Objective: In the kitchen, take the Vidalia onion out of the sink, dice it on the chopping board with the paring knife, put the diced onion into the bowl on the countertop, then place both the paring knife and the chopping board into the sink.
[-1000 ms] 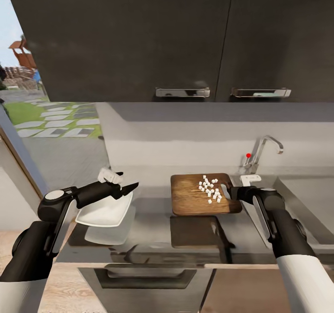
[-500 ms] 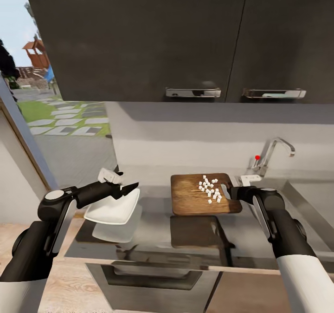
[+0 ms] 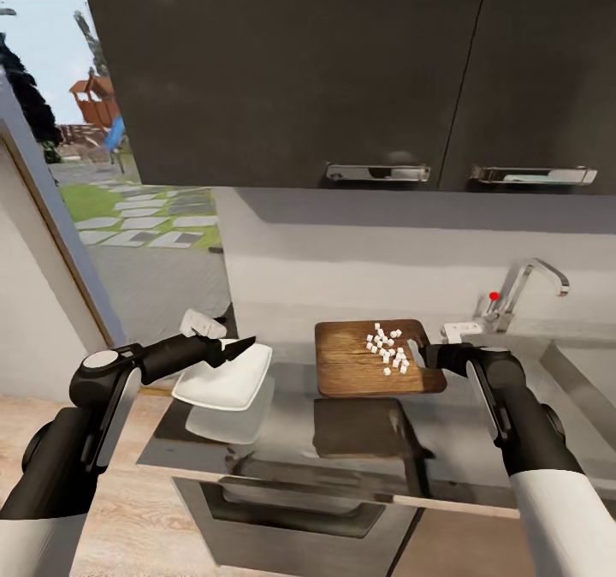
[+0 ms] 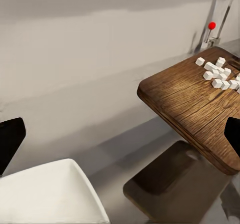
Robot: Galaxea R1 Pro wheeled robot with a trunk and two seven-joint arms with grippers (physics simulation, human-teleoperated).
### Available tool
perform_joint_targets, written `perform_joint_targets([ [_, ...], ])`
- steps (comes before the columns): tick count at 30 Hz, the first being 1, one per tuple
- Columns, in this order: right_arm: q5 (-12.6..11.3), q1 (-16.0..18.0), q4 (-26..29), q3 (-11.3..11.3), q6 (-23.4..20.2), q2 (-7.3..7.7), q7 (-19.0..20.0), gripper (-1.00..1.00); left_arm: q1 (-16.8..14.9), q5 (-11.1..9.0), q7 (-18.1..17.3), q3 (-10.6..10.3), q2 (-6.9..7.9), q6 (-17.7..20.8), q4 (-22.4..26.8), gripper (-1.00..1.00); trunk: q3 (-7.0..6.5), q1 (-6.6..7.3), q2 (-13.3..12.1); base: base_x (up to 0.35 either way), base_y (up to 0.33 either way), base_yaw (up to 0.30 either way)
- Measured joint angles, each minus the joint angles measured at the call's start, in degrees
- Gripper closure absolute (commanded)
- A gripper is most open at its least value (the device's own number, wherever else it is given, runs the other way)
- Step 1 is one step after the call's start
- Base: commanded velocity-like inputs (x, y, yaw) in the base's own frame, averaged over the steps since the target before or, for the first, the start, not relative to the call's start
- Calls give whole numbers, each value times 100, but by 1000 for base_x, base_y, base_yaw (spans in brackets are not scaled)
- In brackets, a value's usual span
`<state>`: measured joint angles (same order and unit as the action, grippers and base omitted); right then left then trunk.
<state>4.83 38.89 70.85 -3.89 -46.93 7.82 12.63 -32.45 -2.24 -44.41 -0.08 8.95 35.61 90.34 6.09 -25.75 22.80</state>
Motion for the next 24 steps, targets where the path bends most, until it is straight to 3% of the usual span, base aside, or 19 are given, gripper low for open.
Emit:
perform_joint_targets([
  [17, -2, 0, 0, 0, -3, 0, 0, 100, 0, 0, 0, 0, 0, 0, 0, -100, -110, 0, 0, 0, 0, 179],
  [24, -2, -1, 4, -1, -4, 1, 1, 100, -1, 1, -2, -3, -1, 0, -2, -100, -128, 0, 0, 0, 0, 49],
])
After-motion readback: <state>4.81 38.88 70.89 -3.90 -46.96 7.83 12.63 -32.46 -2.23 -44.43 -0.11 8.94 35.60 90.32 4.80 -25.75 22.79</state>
